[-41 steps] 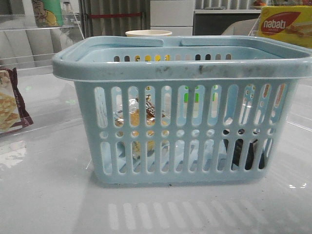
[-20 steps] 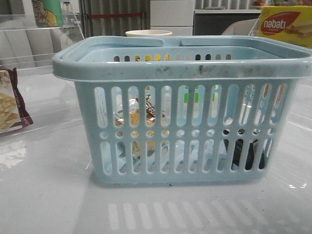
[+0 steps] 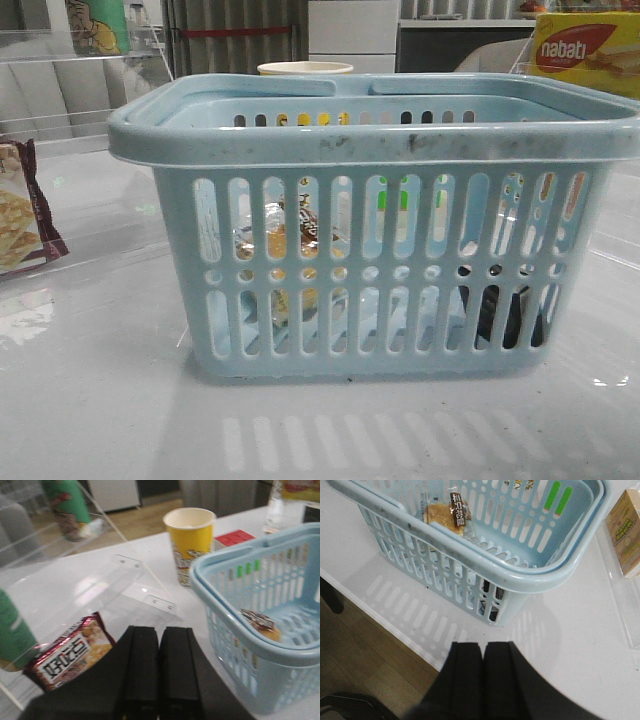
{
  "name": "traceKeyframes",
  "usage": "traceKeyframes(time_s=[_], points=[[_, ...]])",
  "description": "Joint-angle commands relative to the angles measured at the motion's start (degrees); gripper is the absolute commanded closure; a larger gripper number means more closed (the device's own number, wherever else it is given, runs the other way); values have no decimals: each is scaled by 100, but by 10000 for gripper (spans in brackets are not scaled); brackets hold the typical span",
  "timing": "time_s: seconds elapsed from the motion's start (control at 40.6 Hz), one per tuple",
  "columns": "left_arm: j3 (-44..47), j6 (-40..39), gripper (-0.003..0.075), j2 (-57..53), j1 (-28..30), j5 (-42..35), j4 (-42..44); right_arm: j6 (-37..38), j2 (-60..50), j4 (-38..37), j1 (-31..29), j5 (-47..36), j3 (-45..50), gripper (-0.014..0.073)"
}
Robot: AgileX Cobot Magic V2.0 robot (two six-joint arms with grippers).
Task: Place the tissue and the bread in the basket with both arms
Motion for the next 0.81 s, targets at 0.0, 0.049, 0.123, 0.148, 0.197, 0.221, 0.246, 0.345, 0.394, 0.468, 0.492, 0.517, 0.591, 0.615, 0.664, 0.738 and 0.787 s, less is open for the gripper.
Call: traceKeyframes(time_s=[0.0, 0.049, 0.123, 0.148, 0.197, 0.221, 0.246, 0.345, 0.394, 0.468, 0.492, 0.517, 0.591, 0.615, 0.664, 0.738, 0.787], points=[[349, -59, 629, -661, 448, -896, -104, -30, 12, -54, -4, -413, -146, 538], [649, -59, 629, -994, 629, -1028, -104, -30, 12, -54, -4, -413, -146, 538], [1004, -59, 629, -1397, 837, -1222, -104, -30, 12, -54, -4, -413, -146, 538], [1109, -59, 629, -1503, 886, -1279, -104, -30, 12, -54, -4, -413, -146, 538], [1332, -59, 629, -1749, 979, -1384, -104, -30, 12, -54, -4, -413, -146, 538], [1454, -59, 629, -1827, 1018, -1408, -104, -30, 12, -54, -4, -413, -146, 538], [1544, -59, 629, -1920, 1047, -1455, -104, -30, 12, -54, -4, -413, -146, 538], [1976, -59, 629, -2130, 1086, -1679, -104, -30, 12, -54, -4, -413, -146, 538], [2212, -144, 629, -2218, 1086, -1899, -76, -30, 12, -54, -4, -413, -146, 538], [2542, -717, 629, -2386, 1109, -2150, 330, -30, 12, -54, -4, -413, -146, 538], [2630, -988, 629, -2435, 1134, -2215, 477, -30, 12, -54, -4, -413, -146, 538], [2738, -1161, 629, -2471, 1169, -2268, 609, -30, 12, -54, -4, -413, -146, 538], [2992, -1291, 629, -2563, 1284, -2433, 632, -30, 12, -54, -4, -413, -146, 538], [3087, -1291, 629, -2599, 1318, -2512, 631, -30, 12, -54, -4, -413, -146, 538], [3236, -1291, 629, -2673, 1405, -2636, 631, -30, 12, -54, -4, -413, -146, 538], [3426, -1291, 629, -2808, 1493, -2844, 631, -30, 12, -54, -4, -413, -146, 538], [3575, -1291, 629, -2870, 1533, -3054, 631, -30, 12, -54, -4, -413, -146, 538]])
